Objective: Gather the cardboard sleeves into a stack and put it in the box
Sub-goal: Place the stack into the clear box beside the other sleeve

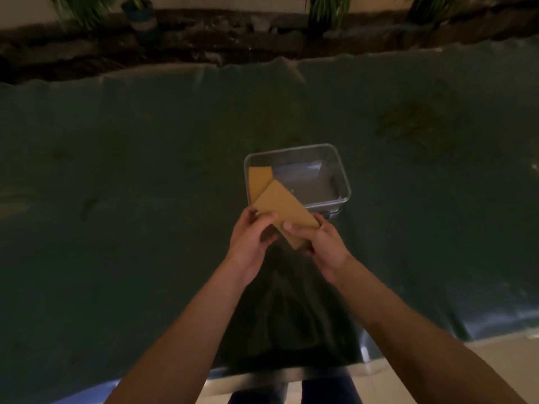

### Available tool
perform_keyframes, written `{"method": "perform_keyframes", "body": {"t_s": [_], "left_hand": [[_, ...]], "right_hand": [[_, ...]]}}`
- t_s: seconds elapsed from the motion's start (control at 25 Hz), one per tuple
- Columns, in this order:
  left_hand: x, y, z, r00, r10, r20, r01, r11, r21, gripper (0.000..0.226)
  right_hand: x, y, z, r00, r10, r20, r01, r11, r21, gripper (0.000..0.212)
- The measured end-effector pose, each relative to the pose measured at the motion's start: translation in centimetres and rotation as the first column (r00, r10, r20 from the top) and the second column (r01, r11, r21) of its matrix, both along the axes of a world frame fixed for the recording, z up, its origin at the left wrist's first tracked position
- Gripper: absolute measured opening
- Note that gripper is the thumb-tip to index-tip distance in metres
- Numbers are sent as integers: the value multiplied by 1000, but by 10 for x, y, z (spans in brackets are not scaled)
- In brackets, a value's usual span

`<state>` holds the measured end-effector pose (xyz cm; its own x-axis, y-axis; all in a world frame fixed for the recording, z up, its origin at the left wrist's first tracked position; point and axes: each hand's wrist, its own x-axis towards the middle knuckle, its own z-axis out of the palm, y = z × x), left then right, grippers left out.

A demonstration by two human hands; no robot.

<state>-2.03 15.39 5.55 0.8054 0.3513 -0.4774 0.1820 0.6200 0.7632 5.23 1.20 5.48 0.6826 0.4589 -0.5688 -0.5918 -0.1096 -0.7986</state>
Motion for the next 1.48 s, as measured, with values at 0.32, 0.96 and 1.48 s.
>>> {"method": "perform_keyframes", "body": {"t_s": [0.32,0.96,1.48], "left_hand": [[101,-36,37,977,-54,-205,88,983,159,56],[196,-15,-17,841,-12,-541,191,942,277,39],[233,-28,-76,738,-63,-672,352,885,304,31]], "right_hand": [[66,-15,41,988,-115,-108,112,993,-29,60],[220,-37,12,994,-86,-63,66,959,-274,53],[230,-14,-44,968,142,-207,-200,933,-298,45]]}}
